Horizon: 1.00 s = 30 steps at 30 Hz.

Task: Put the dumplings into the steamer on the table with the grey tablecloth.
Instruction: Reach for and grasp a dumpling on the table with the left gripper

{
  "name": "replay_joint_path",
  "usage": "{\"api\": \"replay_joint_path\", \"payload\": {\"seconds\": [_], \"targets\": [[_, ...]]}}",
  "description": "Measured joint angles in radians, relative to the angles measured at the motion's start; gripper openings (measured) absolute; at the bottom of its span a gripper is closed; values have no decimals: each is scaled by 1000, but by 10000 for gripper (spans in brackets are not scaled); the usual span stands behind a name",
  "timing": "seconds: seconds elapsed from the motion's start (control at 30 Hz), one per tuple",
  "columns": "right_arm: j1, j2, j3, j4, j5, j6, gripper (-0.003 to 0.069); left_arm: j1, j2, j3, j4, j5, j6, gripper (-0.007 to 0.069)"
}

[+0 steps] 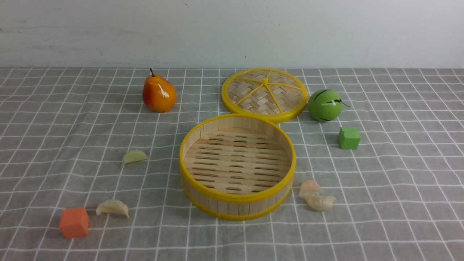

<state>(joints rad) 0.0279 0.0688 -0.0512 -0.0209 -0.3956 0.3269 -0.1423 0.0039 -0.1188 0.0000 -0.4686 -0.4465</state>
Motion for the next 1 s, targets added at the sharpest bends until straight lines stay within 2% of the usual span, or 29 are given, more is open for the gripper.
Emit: {"api": "replay_joint_path", "payload": {"seconds": [0.03, 0.17, 0.2, 0.3, 0.4, 0.43, 0.47, 0.53, 0.63, 0.7, 0.87, 0.93, 1.0], "targets": [[0, 43, -41, 1, -9, -8, 113, 0, 40, -106, -9, 69, 15, 119], [0, 177, -123, 6, -12, -87, -15, 0, 218, -293, -10, 231, 88, 54], [0, 177, -126, 6, -12, -87, -15, 0, 228, -293, -10, 236, 88, 51], [0, 313, -169, -6, -6, -190, -14, 0, 407, -346, -12, 288, 103, 24], [1, 415, -200, -20, 24, -229, -10, -2, 548, -371, -14, 365, 66, 7], [11, 481, -232, -23, 99, -232, -9, -3, 652, -403, -14, 454, 17, -4], [12, 488, -243, -24, 110, -231, -9, -3, 664, -407, -14, 480, 12, -7], [43, 576, -332, -24, 319, -191, -9, -3, 803, -478, -21, 657, -48, -14], [86, 690, -434, -24, 555, -162, -9, -3, 972, -582, -59, 819, -67, -14], [120, 756, -485, -24, 654, -158, -8, -3, 1087, -658, -105, 889, -40, -14], [196, 863, -574, -21, 747, -158, -7, -3, 1306, -822, -174, 947, 75, -11], [235, 894, -603, -20, 786, -157, -5, -3, 1428, -912, -182, 987, 121, 22], [266, 902, -610, -20, 814, -166, -3, -3, 1540, -1001, -183, 1030, 165, 113]]}}
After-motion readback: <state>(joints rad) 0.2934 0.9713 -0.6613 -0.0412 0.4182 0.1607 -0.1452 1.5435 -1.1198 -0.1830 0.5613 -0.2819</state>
